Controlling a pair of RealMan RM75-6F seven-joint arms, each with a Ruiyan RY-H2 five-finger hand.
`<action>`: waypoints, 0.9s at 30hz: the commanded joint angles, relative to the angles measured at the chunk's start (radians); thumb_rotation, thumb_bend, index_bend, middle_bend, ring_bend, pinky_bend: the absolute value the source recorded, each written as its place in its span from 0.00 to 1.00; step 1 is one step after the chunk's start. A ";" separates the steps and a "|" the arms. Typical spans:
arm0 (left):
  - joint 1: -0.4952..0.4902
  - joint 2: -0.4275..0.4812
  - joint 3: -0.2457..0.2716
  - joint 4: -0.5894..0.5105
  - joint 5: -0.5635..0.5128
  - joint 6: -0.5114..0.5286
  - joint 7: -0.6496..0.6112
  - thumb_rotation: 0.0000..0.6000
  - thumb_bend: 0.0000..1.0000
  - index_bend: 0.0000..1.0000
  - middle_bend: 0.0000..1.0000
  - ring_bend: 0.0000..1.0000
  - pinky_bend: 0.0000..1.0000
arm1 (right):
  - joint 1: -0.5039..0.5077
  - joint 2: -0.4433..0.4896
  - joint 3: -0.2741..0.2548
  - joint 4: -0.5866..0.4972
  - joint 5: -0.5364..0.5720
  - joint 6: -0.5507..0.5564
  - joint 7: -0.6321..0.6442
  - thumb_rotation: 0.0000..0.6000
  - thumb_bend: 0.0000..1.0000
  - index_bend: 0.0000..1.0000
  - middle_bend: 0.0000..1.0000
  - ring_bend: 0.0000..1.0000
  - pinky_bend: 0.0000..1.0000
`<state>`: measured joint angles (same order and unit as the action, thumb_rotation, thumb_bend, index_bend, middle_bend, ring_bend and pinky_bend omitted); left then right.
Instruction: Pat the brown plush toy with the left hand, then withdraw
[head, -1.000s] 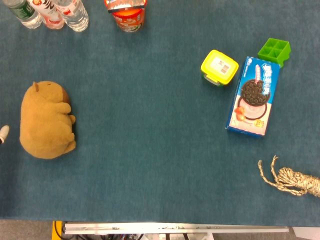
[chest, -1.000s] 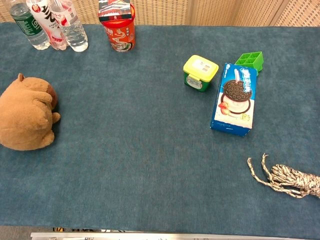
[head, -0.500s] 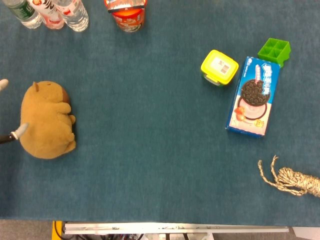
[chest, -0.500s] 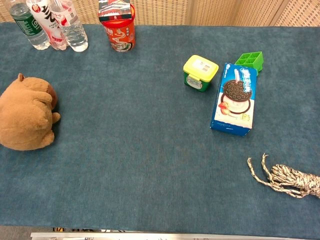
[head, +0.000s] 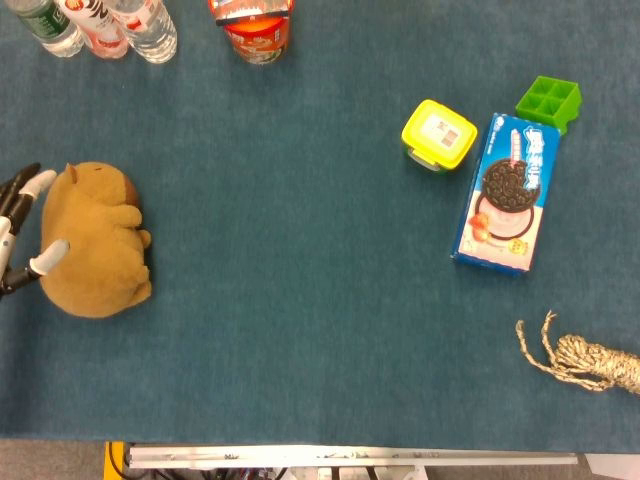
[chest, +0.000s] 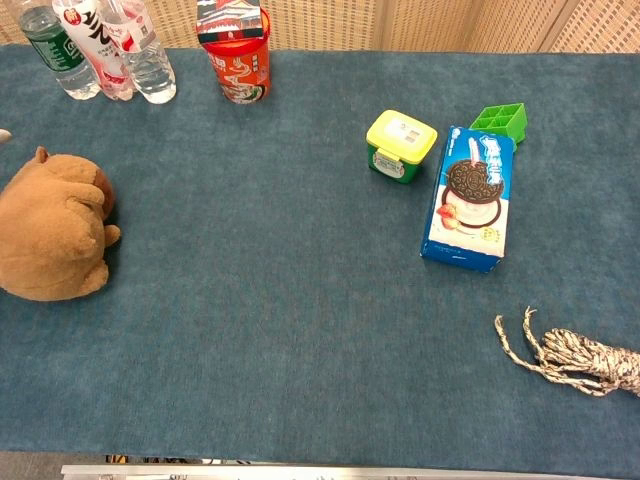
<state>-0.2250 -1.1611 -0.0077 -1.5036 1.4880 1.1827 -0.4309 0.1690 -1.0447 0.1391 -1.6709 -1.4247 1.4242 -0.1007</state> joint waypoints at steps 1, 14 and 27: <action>-0.001 -0.040 0.014 0.053 0.016 0.001 -0.050 0.03 0.04 0.00 0.00 0.00 0.00 | -0.001 -0.002 -0.001 0.002 0.001 0.000 0.003 1.00 0.34 0.34 0.37 0.41 0.41; -0.001 -0.153 0.045 0.236 0.095 0.063 -0.201 0.08 0.04 0.00 0.00 0.00 0.00 | -0.005 -0.001 -0.005 -0.001 0.002 0.005 -0.002 1.00 0.34 0.34 0.37 0.41 0.41; -0.050 -0.217 0.082 0.294 0.162 0.055 -0.244 0.14 0.04 0.00 0.00 0.00 0.00 | -0.011 0.003 -0.004 -0.010 0.009 0.015 -0.007 1.00 0.34 0.34 0.37 0.41 0.41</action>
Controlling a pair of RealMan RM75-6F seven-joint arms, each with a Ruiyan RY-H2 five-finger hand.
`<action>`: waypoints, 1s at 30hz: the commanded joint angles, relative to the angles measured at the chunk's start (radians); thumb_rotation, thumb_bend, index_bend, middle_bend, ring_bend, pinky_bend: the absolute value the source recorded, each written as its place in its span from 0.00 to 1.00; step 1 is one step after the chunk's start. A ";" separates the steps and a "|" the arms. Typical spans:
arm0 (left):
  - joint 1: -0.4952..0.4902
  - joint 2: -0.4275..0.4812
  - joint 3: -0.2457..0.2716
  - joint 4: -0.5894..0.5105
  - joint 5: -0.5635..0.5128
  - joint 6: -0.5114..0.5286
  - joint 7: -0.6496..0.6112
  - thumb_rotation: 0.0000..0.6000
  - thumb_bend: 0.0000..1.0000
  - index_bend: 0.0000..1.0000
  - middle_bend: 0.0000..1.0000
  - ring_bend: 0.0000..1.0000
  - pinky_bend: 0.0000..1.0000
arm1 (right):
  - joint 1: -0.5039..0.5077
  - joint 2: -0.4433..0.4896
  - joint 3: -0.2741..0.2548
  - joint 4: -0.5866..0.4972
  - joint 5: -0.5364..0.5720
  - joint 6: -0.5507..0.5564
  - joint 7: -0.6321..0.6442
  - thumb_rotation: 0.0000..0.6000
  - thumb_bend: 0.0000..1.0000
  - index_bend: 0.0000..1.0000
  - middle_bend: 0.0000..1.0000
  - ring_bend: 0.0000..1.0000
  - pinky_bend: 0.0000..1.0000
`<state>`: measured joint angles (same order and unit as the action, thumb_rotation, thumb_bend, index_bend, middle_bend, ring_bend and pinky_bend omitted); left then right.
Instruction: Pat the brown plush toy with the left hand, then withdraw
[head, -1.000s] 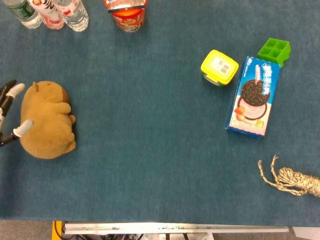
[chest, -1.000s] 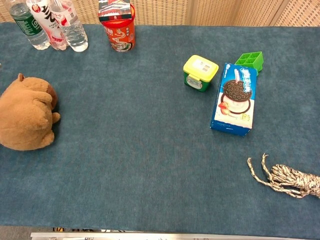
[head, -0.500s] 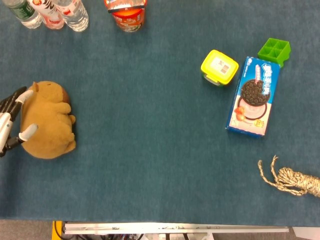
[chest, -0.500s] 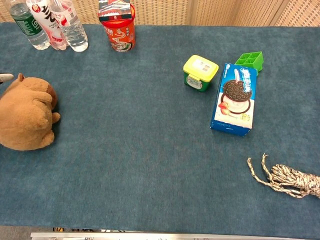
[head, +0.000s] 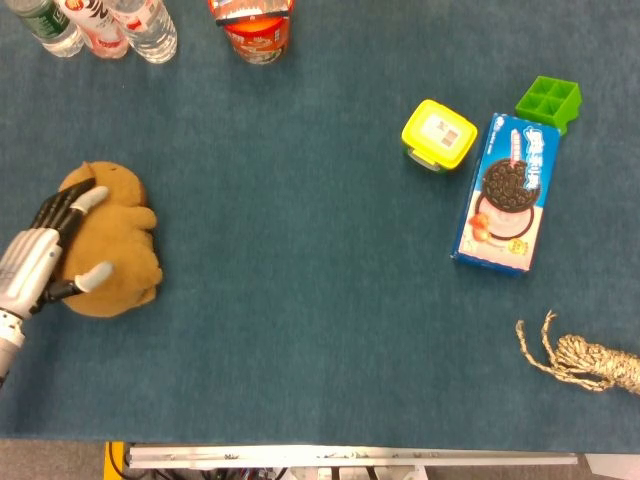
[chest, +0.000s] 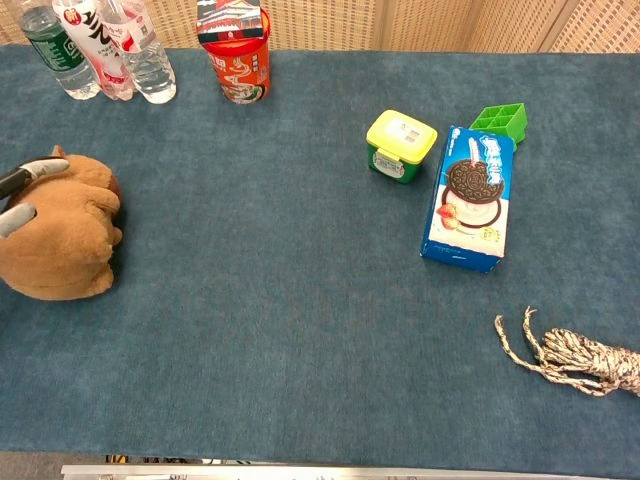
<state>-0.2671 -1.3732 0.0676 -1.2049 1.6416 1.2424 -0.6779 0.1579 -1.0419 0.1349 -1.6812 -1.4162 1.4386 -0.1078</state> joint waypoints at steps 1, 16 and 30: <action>-0.014 -0.007 0.009 -0.011 0.013 -0.008 0.006 0.14 0.04 0.00 0.00 0.00 0.00 | -0.001 0.000 0.000 0.001 0.000 0.001 0.001 1.00 0.34 0.34 0.37 0.41 0.41; -0.090 -0.011 0.027 -0.098 0.083 -0.009 0.098 0.21 0.04 0.00 0.00 0.00 0.00 | -0.006 -0.001 -0.001 0.017 0.006 0.001 0.022 1.00 0.34 0.34 0.37 0.41 0.41; -0.145 0.024 0.051 -0.034 0.200 0.082 0.200 0.36 0.04 0.00 0.00 0.00 0.00 | -0.005 0.001 -0.003 0.016 0.004 -0.005 0.029 1.00 0.34 0.34 0.37 0.41 0.41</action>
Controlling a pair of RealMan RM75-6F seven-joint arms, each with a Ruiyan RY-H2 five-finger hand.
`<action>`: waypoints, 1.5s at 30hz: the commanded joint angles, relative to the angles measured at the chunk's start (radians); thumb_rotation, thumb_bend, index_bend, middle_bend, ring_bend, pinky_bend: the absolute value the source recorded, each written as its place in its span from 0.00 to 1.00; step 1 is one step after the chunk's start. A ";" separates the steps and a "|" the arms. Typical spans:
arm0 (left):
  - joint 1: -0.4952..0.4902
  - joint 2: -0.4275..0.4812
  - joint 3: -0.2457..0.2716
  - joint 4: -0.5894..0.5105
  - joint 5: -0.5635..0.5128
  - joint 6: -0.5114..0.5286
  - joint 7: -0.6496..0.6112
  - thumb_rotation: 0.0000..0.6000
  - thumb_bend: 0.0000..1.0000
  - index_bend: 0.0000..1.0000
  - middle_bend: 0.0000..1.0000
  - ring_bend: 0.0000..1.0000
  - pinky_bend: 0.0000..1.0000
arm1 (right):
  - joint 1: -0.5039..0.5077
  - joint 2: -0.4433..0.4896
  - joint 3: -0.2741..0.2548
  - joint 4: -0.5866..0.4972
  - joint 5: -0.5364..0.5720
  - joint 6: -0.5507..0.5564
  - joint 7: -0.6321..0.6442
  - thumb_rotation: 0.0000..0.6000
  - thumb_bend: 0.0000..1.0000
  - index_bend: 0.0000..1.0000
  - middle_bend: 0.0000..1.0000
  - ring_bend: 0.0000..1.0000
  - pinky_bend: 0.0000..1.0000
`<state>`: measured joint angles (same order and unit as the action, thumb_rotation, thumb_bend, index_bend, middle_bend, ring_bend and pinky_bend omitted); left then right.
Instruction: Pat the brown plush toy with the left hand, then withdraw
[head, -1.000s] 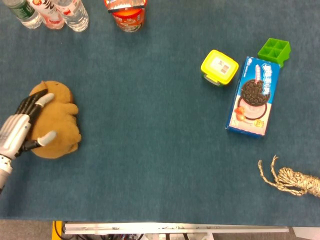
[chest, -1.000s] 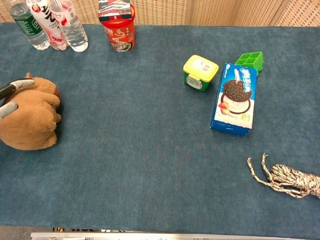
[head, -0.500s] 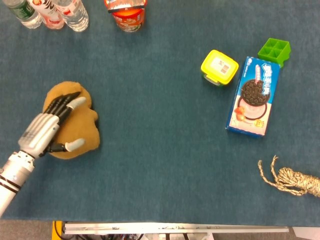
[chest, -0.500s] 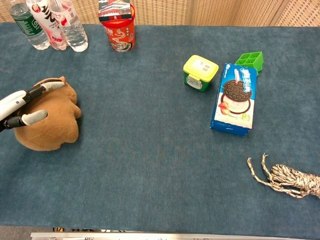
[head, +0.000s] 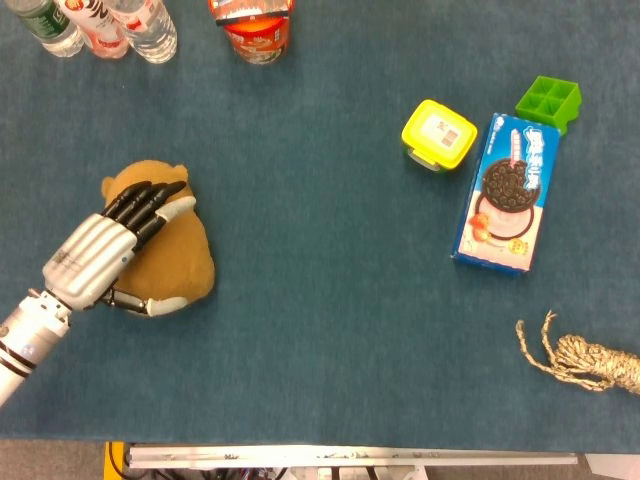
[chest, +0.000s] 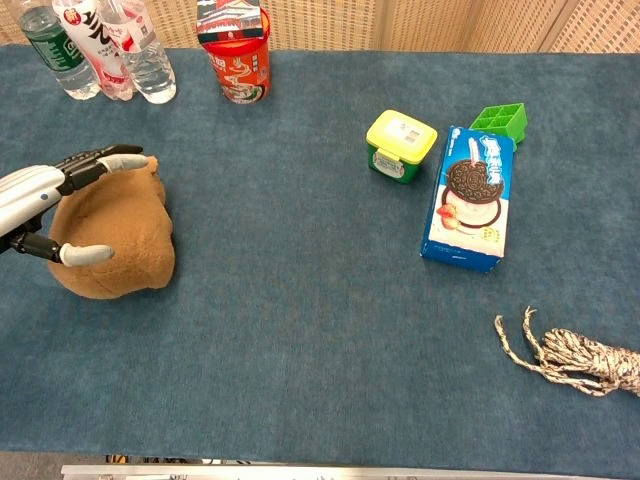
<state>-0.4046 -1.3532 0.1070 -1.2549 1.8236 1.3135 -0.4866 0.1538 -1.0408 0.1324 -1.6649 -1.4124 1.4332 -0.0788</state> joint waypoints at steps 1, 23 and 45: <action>-0.010 0.003 0.017 0.025 0.027 0.014 0.012 0.36 0.04 0.00 0.00 0.00 0.00 | -0.001 0.000 -0.001 -0.001 0.000 0.001 0.000 1.00 0.34 0.34 0.37 0.41 0.41; -0.122 -0.123 0.108 0.308 0.227 0.082 0.117 0.21 0.04 0.00 0.00 0.00 0.00 | -0.005 0.007 0.000 -0.034 0.017 0.001 -0.044 1.00 0.34 0.34 0.37 0.41 0.41; -0.116 -0.125 0.119 0.344 0.178 0.184 0.153 0.20 0.03 0.00 0.00 0.00 0.00 | -0.005 0.009 -0.001 -0.038 0.013 0.002 -0.040 1.00 0.34 0.34 0.37 0.41 0.41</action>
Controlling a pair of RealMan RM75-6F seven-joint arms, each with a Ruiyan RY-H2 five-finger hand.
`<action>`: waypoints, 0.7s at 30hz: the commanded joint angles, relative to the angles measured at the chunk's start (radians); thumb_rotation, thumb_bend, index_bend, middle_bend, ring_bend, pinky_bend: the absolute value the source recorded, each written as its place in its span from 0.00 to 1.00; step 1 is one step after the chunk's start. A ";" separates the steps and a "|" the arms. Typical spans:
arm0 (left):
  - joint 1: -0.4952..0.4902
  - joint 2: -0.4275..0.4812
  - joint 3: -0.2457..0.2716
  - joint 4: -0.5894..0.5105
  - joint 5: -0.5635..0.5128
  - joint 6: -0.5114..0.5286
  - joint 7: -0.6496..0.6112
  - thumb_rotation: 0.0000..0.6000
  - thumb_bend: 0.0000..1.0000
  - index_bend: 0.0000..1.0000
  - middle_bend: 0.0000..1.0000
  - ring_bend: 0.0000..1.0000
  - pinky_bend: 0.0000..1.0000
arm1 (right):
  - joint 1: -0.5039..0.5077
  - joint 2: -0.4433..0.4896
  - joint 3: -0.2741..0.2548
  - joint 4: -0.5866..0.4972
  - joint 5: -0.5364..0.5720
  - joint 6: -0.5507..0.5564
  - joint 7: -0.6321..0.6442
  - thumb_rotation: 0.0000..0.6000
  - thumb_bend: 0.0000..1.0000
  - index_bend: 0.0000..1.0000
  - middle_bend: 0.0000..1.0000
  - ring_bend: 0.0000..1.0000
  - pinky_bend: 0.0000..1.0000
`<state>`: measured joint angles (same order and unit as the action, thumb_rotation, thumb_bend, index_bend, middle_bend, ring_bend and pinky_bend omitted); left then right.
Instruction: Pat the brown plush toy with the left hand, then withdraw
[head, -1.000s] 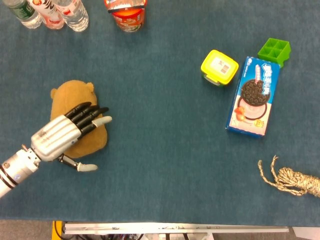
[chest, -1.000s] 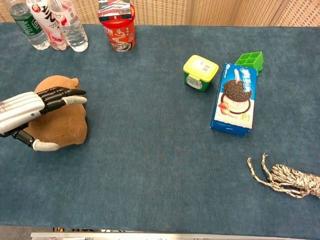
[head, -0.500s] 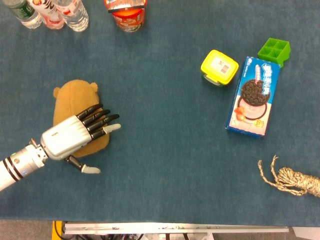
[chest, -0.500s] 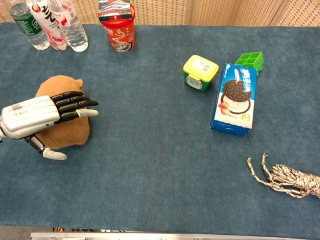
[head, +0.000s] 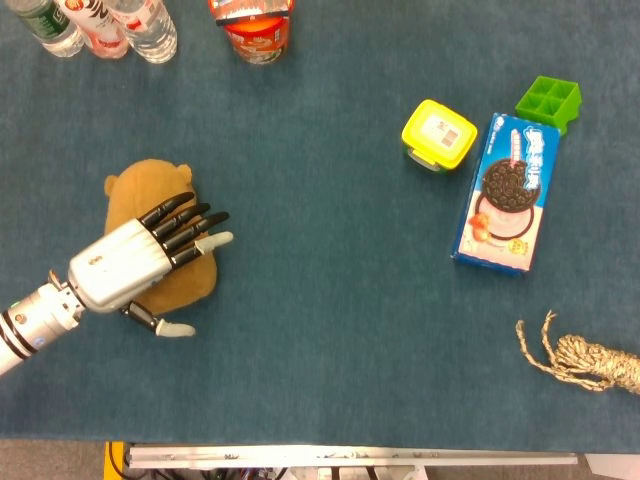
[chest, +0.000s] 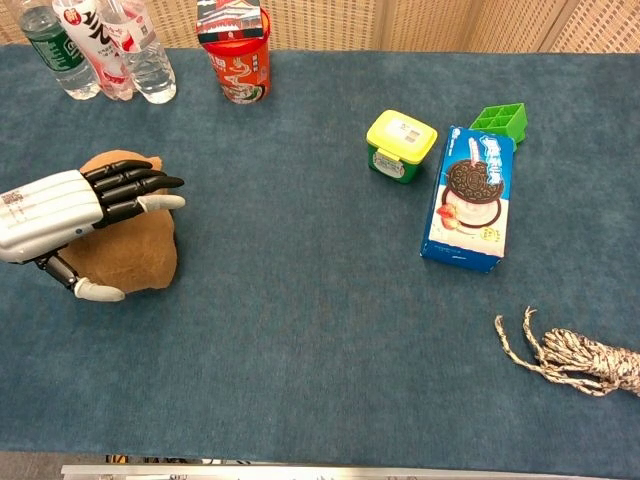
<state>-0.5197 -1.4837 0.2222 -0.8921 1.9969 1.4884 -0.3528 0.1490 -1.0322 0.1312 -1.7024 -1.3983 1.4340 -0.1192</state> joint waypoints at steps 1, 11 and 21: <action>-0.001 0.005 0.007 -0.028 0.009 0.012 0.032 0.20 0.03 0.00 0.00 0.00 0.00 | -0.001 0.001 0.000 0.000 -0.001 0.002 0.000 1.00 0.34 0.34 0.37 0.41 0.41; 0.008 -0.022 0.040 -0.034 0.024 -0.003 0.087 0.20 0.03 0.00 0.00 0.00 0.00 | -0.008 0.008 -0.001 -0.003 0.002 0.008 0.002 1.00 0.34 0.34 0.37 0.41 0.41; 0.026 -0.070 0.041 0.070 -0.011 -0.019 0.071 0.20 0.03 0.00 0.00 0.00 0.00 | -0.004 0.006 0.000 -0.005 0.006 0.000 -0.003 1.00 0.34 0.34 0.37 0.41 0.41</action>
<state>-0.4955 -1.5476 0.2660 -0.8320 1.9936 1.4708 -0.2744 0.1449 -1.0262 0.1313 -1.7071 -1.3923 1.4340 -0.1227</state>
